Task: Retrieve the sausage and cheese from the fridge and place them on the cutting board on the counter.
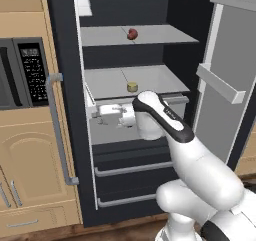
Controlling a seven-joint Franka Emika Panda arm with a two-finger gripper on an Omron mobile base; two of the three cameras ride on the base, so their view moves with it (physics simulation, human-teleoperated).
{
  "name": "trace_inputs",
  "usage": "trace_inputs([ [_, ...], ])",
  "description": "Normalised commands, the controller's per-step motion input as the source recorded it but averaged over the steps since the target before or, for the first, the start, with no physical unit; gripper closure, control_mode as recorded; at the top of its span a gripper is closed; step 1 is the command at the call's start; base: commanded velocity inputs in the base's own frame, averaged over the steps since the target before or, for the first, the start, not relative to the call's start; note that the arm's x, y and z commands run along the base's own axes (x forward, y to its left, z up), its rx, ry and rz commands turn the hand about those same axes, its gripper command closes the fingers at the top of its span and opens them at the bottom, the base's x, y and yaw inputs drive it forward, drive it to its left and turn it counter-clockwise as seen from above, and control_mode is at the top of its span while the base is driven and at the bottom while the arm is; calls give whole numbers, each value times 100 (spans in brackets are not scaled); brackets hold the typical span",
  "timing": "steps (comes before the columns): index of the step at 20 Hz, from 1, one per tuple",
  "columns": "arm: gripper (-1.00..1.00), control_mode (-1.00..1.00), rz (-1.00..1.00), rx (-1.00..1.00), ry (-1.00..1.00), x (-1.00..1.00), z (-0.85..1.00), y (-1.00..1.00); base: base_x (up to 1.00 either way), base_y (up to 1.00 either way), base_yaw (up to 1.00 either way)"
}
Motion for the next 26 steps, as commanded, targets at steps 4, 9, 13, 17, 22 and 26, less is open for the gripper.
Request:
trace_inputs([
  [4,-100,-100,0,-3,-24,-24,1,100,0,0,0],
  [9,-100,-100,0,-1,-1,-63,32,17,0,0,0],
  [13,-100,-100,0,-12,7,-81,51,-56,0,0,0],
  [17,-100,-100,0,-11,10,-44,65,-71,0,0,0],
  [22,-100,-100,-34,-36,18,-2,26,-64,0,0,0],
  [26,-100,-100,-60,-47,11,3,-4,-71,0,0,0],
])
